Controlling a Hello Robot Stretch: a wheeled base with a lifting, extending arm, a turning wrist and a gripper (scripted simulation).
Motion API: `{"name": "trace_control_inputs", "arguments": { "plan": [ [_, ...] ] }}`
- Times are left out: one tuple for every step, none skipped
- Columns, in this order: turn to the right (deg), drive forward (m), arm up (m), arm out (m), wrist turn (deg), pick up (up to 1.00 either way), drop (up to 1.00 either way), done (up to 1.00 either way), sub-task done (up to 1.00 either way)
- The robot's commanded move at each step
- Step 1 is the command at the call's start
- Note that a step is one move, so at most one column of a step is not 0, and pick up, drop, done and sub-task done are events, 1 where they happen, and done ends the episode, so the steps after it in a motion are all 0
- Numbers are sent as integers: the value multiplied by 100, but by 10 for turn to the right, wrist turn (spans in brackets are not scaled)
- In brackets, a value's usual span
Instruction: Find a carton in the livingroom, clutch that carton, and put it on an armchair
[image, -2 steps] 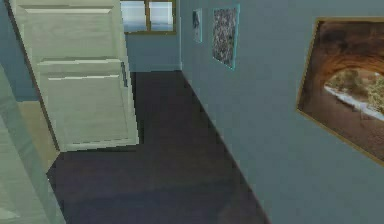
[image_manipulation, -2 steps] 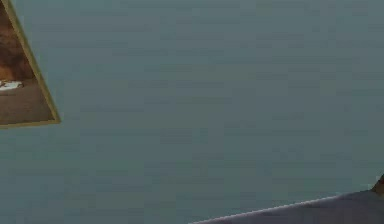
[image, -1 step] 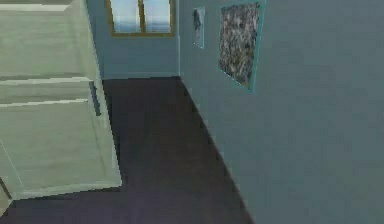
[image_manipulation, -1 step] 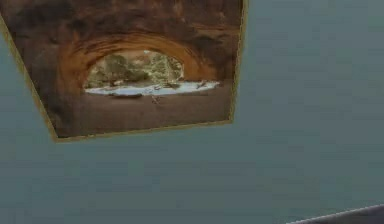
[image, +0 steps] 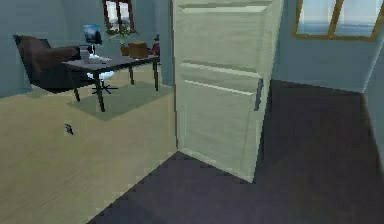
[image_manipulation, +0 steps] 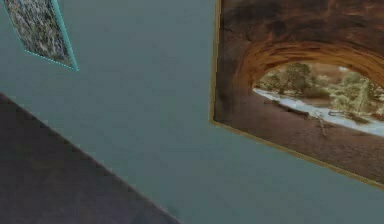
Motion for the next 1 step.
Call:
{"name": "trace_control_inputs", "arguments": {
  "plan": [
    [-60,0,0,0,0,0,0,0,0]
  ]
}}
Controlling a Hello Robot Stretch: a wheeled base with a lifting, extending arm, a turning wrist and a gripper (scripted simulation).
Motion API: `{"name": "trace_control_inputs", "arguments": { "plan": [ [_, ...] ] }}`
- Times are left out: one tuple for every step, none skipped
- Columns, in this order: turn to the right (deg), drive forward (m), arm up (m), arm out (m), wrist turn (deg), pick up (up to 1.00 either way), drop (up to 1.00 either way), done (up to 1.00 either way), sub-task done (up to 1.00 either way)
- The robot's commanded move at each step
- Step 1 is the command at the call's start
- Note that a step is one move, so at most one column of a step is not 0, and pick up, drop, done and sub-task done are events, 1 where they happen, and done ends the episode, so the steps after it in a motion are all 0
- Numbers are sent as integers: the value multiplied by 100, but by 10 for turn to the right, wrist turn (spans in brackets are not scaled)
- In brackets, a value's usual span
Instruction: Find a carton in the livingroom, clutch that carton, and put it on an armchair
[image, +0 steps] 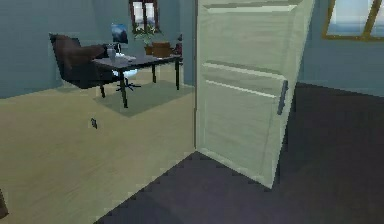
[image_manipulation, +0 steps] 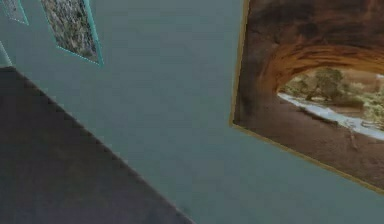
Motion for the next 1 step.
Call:
{"name": "trace_control_inputs", "arguments": {
  "plan": [
    [0,35,0,0,0,0,0,0,0]
  ]
}}
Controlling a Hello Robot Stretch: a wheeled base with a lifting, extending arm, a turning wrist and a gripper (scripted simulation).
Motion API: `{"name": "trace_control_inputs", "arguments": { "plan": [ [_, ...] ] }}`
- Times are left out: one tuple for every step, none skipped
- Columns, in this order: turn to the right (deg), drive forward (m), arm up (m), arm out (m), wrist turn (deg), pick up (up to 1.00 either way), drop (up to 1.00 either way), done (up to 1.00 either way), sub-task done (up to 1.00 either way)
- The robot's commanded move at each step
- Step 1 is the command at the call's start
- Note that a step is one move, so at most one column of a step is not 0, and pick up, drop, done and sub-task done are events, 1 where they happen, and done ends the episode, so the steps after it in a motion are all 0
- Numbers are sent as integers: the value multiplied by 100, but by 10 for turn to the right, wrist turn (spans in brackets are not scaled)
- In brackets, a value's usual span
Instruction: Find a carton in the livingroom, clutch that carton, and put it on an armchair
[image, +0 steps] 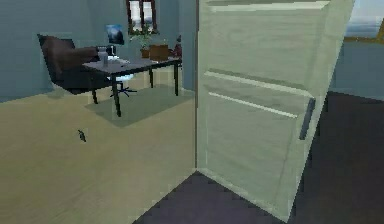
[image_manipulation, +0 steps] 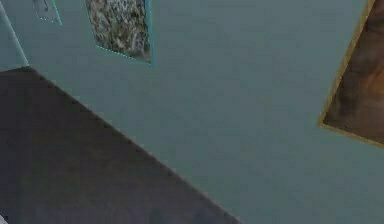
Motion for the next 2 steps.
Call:
{"name": "trace_control_inputs", "arguments": {
  "plan": [
    [-180,0,0,0,0,0,0,0,0],
    [0,100,0,0,0,0,0,0,0]
  ]
}}
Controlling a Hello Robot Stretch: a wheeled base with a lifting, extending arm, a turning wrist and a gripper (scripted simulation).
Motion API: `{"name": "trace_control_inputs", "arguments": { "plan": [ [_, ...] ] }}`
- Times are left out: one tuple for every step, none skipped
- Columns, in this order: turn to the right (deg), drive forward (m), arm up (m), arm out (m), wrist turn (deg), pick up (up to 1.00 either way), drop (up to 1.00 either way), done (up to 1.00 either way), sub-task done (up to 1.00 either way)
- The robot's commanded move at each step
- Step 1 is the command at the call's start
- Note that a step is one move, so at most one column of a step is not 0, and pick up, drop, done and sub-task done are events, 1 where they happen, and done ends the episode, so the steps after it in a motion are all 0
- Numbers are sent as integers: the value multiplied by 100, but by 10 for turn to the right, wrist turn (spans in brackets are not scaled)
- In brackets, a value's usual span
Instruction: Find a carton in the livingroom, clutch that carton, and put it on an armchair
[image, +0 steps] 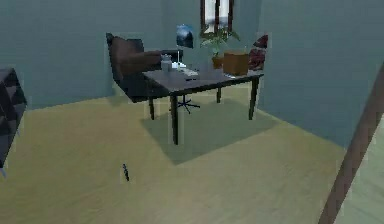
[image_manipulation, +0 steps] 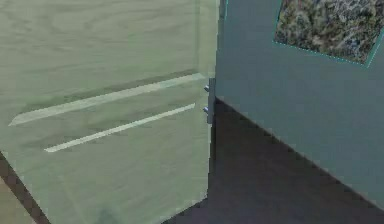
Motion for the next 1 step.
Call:
{"name": "trace_control_inputs", "arguments": {
  "plan": [
    [0,55,0,0,0,0,0,0,0]
  ]
}}
